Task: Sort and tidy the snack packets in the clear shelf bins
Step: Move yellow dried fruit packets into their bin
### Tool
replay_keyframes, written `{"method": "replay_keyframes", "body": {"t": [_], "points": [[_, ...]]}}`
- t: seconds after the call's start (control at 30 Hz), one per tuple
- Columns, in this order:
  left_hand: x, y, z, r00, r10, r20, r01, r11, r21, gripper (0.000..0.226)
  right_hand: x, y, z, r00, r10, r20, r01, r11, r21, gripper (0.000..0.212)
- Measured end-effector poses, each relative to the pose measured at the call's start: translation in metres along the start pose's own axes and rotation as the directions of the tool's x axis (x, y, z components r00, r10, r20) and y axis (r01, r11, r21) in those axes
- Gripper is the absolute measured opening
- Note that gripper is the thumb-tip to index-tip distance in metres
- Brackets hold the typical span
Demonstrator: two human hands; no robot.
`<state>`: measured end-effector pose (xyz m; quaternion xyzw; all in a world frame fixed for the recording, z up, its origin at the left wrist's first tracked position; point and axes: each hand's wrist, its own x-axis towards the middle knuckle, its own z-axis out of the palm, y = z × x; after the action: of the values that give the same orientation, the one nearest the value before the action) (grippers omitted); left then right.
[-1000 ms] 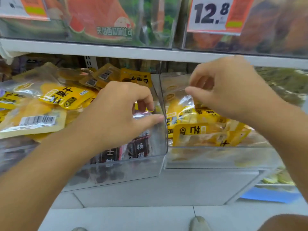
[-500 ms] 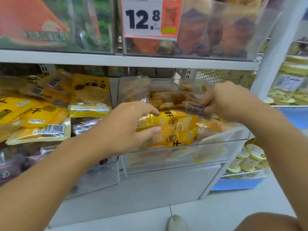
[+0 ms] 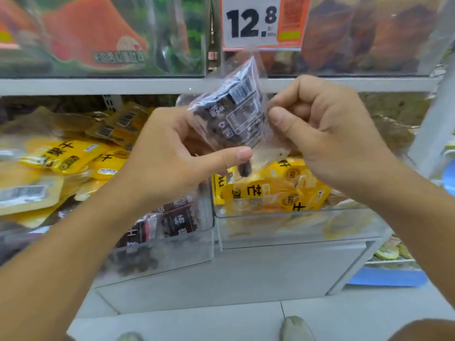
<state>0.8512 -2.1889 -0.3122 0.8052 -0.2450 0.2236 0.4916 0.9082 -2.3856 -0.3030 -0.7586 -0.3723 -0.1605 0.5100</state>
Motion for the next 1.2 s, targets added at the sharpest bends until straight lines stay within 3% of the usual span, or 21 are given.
{"method": "replay_keyframes", "body": {"t": [0.17, 0.27, 0.33, 0.53, 0.63, 0.77, 0.87, 0.93, 1.0, 1.13, 1.2], "points": [[-0.028, -0.009, -0.057, 0.993, -0.118, -0.007, 0.116, 0.962, 0.247, 0.021, 0.007, 0.002, 0.042, 0.959, 0.100, 0.264, -0.114, 0.993, 0.038, 0.010], [-0.042, -0.011, -0.078, 0.975, -0.201, 0.092, 0.161, 0.930, 0.331, 0.022, 0.013, -0.005, 0.059, 0.924, 0.102, 0.369, -0.134, 0.989, 0.063, 0.034], [-0.047, -0.014, -0.085, 0.967, -0.218, 0.134, 0.162, 0.926, 0.341, 0.028, 0.017, -0.011, 0.070, 0.901, 0.062, 0.428, -0.070, 0.998, 0.004, 0.045], [-0.045, -0.032, -0.078, 0.953, -0.299, 0.055, 0.259, 0.894, 0.366, 0.013, 0.021, -0.012, 0.080, 0.904, 0.052, 0.424, 0.068, 0.963, -0.263, 0.026], [-0.041, -0.037, -0.069, 0.914, -0.391, 0.107, 0.288, 0.813, 0.507, 0.020, 0.017, -0.015, 0.082, 0.847, 0.077, 0.525, 0.185, 0.884, -0.429, 0.023], [-0.040, -0.039, -0.069, 0.847, -0.493, 0.198, 0.218, 0.663, 0.716, 0.039, 0.012, -0.026, 0.098, 0.768, 0.197, 0.610, 0.258, 0.776, -0.575, 0.027], [-0.039, -0.039, -0.078, 0.795, -0.569, 0.210, 0.203, 0.576, 0.791, 0.044, 0.010, -0.032, 0.110, 0.701, 0.296, 0.649, 0.389, 0.604, -0.695, 0.044], [-0.039, -0.038, -0.082, 0.754, -0.625, 0.201, 0.232, 0.540, 0.809, 0.042, 0.011, -0.034, 0.114, 0.695, 0.316, 0.646, 0.422, 0.547, -0.723, 0.045], [-0.039, -0.037, -0.082, 0.723, -0.665, 0.187, 0.243, 0.498, 0.832, 0.038, 0.013, -0.037, 0.117, 0.698, 0.279, 0.660, 0.443, 0.555, -0.704, 0.034], [-0.041, -0.035, -0.085, 0.713, -0.683, 0.158, 0.235, 0.445, 0.864, 0.030, 0.015, -0.041, 0.128, 0.649, 0.256, 0.717, 0.366, 0.721, -0.588, 0.017], [-0.042, -0.035, -0.087, 0.690, -0.705, 0.164, 0.242, 0.438, 0.866, 0.030, 0.016, -0.037, 0.136, 0.647, 0.239, 0.724, 0.429, 0.670, -0.605, 0.018]]}}
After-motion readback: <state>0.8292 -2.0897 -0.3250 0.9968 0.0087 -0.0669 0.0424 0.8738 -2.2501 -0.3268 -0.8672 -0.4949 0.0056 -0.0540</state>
